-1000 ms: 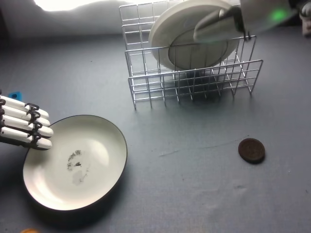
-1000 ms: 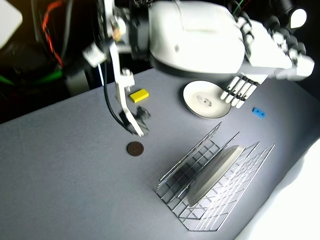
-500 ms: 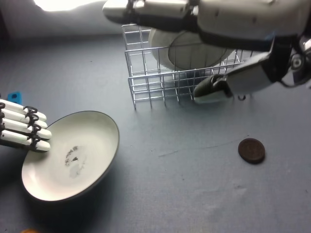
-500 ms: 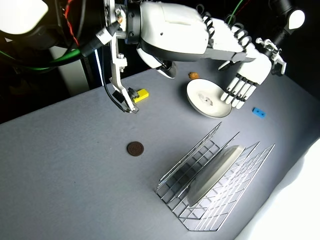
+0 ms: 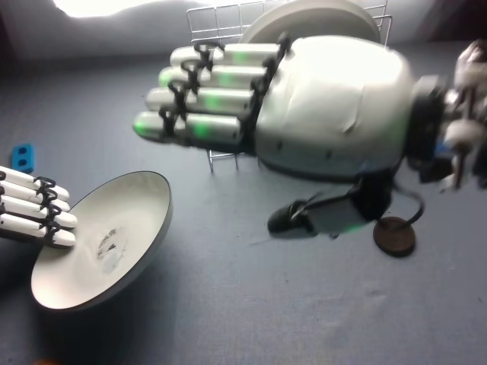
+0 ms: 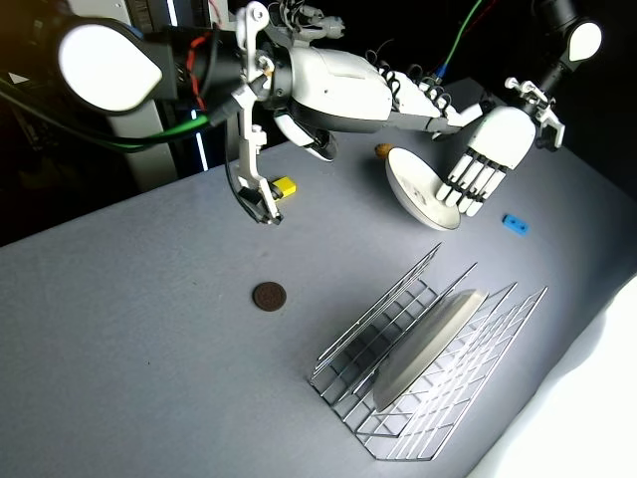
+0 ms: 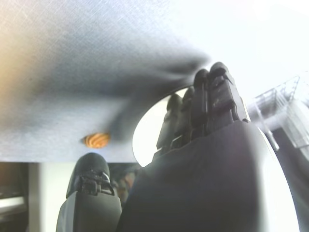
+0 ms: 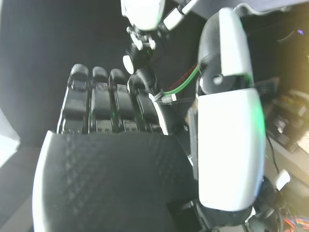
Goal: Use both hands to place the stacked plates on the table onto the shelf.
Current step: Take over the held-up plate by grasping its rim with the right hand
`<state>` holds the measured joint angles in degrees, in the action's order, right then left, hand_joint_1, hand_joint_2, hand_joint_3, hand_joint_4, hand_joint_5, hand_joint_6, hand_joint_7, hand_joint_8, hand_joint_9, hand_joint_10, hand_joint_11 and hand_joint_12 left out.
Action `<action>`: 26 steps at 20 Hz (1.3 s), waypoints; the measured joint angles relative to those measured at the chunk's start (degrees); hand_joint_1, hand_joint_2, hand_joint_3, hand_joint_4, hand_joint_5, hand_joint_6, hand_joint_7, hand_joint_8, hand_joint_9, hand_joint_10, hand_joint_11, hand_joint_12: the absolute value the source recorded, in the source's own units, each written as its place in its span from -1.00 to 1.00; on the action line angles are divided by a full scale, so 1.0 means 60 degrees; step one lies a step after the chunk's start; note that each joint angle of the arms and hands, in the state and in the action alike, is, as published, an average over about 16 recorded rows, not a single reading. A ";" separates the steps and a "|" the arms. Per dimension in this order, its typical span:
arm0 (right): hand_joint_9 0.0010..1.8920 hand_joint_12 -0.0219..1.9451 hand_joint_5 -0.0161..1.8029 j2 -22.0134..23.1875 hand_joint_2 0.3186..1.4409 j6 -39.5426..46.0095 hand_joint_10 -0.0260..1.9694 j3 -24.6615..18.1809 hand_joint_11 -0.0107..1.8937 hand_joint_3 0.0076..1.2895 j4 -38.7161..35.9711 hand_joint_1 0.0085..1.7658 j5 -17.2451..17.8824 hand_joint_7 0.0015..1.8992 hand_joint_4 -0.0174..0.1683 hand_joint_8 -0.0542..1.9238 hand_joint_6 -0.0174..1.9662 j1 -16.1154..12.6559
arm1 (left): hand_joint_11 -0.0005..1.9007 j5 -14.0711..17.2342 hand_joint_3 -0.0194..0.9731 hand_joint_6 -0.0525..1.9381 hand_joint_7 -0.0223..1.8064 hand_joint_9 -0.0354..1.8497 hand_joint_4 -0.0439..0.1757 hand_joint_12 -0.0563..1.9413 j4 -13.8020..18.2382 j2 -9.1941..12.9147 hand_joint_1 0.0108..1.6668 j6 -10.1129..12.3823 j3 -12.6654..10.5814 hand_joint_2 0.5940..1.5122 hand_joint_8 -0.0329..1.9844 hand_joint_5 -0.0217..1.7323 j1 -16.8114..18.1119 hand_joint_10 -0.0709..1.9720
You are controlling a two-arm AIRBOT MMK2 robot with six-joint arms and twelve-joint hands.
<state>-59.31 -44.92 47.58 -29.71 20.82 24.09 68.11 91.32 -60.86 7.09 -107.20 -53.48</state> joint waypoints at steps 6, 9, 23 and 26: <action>-0.98 -0.98 -0.96 -0.1162 0.13 -0.1693 -0.96 0.0489 -0.98 -0.99 0.1217 0.14 0.0044 -0.98 -0.80 -0.93 -0.94 0.0708 | -0.98 0.0012 -0.94 -0.93 -0.99 -0.93 -0.60 -0.94 0.0019 0.0000 -1.00 0.0009 0.0013 0.15 -0.99 -0.96 -0.0039 -0.90; -0.98 -0.98 -0.96 -0.1719 0.12 -0.2002 -0.96 0.0815 -0.98 -0.99 0.1434 0.13 0.0064 -0.98 -0.79 -0.93 -0.94 0.0961 | -0.98 0.0015 -0.94 -0.93 -0.99 -0.93 -0.60 -0.94 0.0022 0.0000 -1.00 0.0009 0.0013 0.16 -0.99 -0.96 -0.0042 -0.90; -0.99 -0.98 -0.96 -0.3507 0.15 -0.2310 -0.96 0.2340 -0.98 -0.99 0.1998 0.16 0.0192 -0.98 -0.77 -0.93 -0.94 0.1520 | -0.98 0.0028 -0.94 -0.94 -0.99 -0.93 -0.60 -0.94 0.0041 -0.0001 -1.00 0.0009 0.0012 0.15 -0.99 -0.95 -0.0042 -0.90; -0.99 -0.98 -0.96 -0.3876 0.16 -0.2311 -0.96 0.2717 -0.98 -0.99 0.2046 0.16 0.0269 -0.98 -0.78 -0.93 -0.94 0.1574 | -0.98 0.0031 -0.94 -0.94 -0.99 -0.93 -0.60 -0.94 0.0043 -0.0003 -1.00 0.0009 0.0012 0.15 -0.99 -0.95 -0.0042 -0.90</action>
<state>-82.56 -58.78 63.88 -17.43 22.44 33.54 68.29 91.58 -60.88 7.14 -107.13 -53.74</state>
